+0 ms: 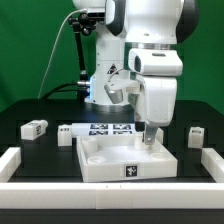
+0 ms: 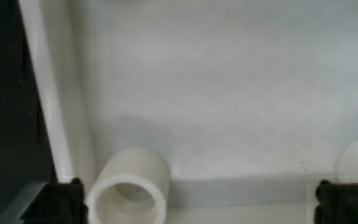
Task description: Assemble one leg
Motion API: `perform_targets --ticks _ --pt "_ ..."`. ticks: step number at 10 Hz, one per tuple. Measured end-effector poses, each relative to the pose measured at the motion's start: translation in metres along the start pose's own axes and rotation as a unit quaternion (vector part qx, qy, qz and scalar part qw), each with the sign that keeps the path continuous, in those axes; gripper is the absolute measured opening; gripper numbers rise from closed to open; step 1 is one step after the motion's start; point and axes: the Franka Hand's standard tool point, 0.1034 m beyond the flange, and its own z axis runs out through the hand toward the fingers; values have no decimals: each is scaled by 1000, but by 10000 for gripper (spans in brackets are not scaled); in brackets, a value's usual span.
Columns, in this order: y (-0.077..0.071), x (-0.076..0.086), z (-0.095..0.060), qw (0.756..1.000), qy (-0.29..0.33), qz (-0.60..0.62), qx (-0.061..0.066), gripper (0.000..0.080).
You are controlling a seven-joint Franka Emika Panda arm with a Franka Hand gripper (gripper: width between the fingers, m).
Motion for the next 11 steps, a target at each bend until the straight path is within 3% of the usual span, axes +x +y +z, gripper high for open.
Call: perform_targets --ticks 2,4,5,9,11 --pt "-1 -1 0 1000 0 0 0 650" --pt "-21 -10 3 1000 2 -5 4 650" --pt "-36 -14 8 1000 3 -7 12 650" --pt "-73 -37 27 999 9 2 39 650" --pt "-80 -42 32 999 10 9 46 650"
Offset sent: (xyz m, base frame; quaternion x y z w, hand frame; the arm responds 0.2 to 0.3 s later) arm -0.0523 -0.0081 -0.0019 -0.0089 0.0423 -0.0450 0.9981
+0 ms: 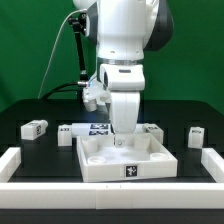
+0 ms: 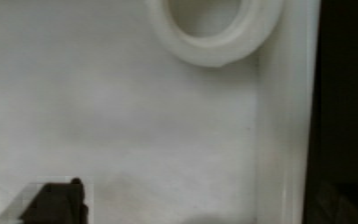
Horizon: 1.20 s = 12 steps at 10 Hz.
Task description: Assemble one leg
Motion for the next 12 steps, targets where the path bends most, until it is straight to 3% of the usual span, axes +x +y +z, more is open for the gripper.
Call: perform_targets --ticks 4,6,7,10,11,12 --pt "-5 -3 9 1000 2 4 8 650" --pt "-1 -2 13 1000 6 0 -4 650" --pt "-2 -2 14 1000 6 0 -3 650" --pt "-2 -2 14 1000 6 1 -3 243" --pt "-2 -2 14 1000 6 1 -3 243" --pt "-2 -2 14 1000 6 0 -3 68"
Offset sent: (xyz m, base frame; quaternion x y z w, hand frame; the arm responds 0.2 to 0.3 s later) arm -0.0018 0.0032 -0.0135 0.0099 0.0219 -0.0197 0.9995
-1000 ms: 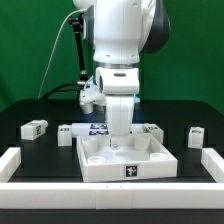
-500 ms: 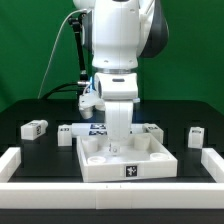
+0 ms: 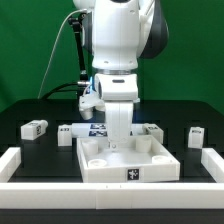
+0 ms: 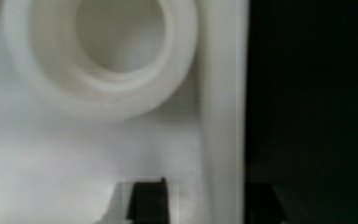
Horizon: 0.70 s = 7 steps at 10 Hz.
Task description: Assemble one leg
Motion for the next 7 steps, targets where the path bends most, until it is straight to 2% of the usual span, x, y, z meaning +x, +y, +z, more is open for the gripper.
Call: perform_targets --ticks 1,5,6,7 --pt "2 0 -1 1000 0 1 -5 68" --pt "3 0 -1 1000 0 1 -6 59" --pt "3 2 -1 1000 1 7 -6 59" --pt "5 11 -2 1000 2 24 -7 59"
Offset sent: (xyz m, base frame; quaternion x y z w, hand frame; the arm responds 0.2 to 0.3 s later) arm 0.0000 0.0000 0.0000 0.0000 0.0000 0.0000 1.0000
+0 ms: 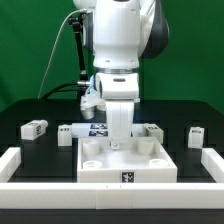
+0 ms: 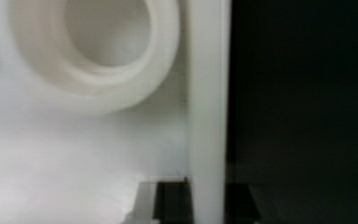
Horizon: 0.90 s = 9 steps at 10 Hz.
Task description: Assemble one leg
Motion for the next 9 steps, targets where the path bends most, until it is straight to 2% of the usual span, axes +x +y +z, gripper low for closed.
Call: perform_targets --ticks 2,4,8,9 --pt "8 24 0 1000 5 14 -5 60" --pt "22 41 0 1000 10 18 -12 60" --pt "43 70 -2 999 17 17 -24 60" --pt "45 70 -2 999 17 20 -23 60"
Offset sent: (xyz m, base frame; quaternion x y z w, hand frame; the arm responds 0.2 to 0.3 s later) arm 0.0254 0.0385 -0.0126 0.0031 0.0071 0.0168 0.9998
